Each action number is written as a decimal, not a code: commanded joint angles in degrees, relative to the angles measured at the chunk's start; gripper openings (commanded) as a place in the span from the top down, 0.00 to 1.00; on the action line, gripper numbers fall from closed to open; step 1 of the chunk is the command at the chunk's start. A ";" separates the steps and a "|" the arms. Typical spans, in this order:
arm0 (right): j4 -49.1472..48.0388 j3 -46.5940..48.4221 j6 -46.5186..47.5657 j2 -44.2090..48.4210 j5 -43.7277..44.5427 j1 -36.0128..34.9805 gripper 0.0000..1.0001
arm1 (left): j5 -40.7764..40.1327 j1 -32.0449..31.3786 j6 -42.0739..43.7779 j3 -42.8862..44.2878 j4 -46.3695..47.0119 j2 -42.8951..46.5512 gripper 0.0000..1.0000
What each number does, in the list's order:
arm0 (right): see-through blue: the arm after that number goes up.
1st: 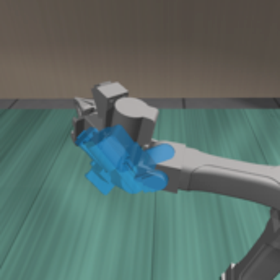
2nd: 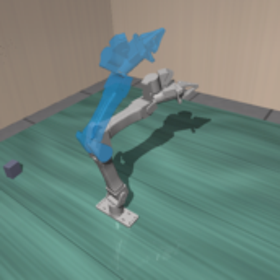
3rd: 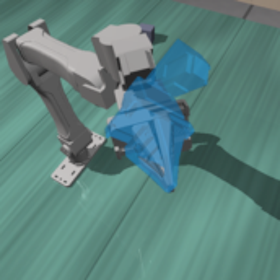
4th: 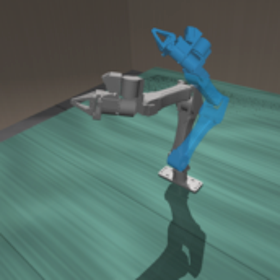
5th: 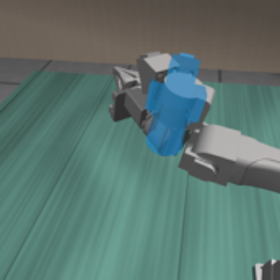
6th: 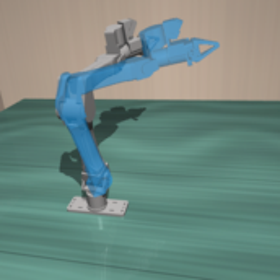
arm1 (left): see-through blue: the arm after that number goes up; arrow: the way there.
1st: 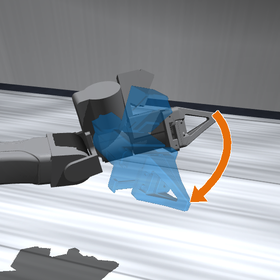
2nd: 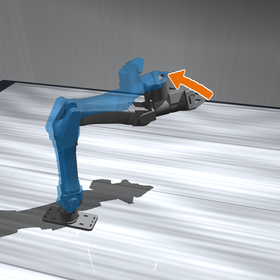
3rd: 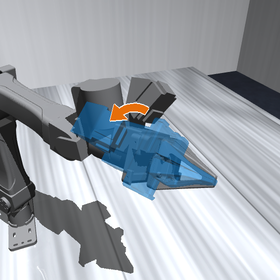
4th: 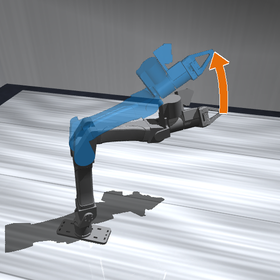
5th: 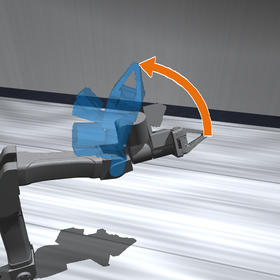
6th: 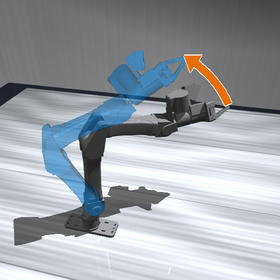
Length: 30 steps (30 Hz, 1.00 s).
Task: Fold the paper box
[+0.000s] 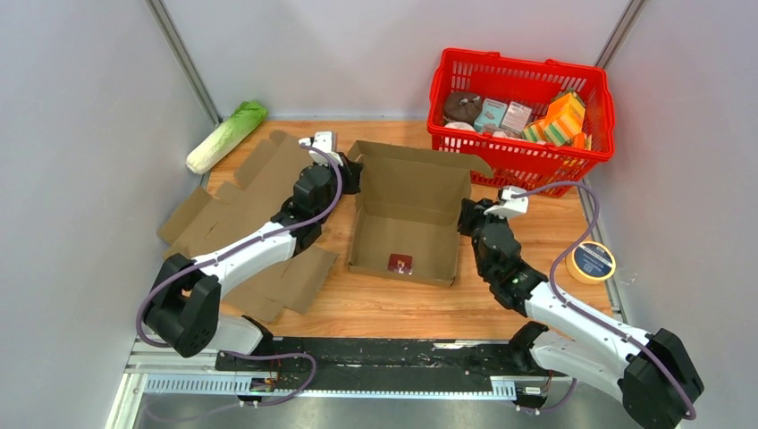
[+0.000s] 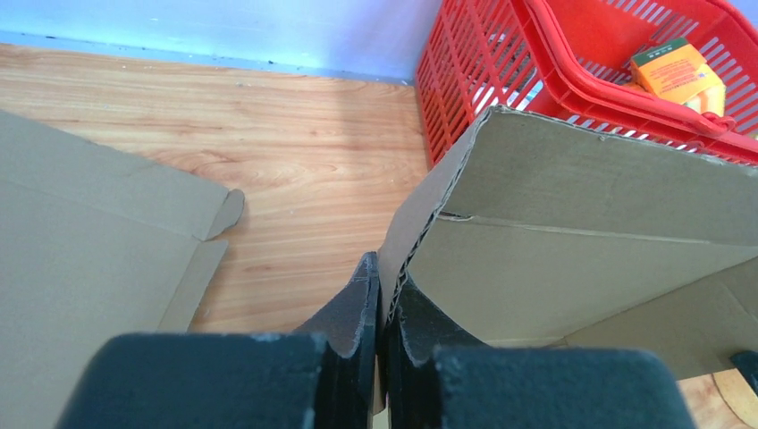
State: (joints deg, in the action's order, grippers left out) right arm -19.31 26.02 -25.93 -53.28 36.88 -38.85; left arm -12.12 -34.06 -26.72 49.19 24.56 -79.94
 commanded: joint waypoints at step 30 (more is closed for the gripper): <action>-2.04 -9.23 -2.89 4.94 14.62 -10.90 0.94 | 5.00 -6.89 -13.71 -4.20 -10.66 1.28 1.00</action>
State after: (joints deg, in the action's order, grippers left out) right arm -21.65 17.19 -26.41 -47.24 50.72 -49.36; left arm -12.58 -39.35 -36.25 45.91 21.91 -76.07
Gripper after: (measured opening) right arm 0.057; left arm 0.050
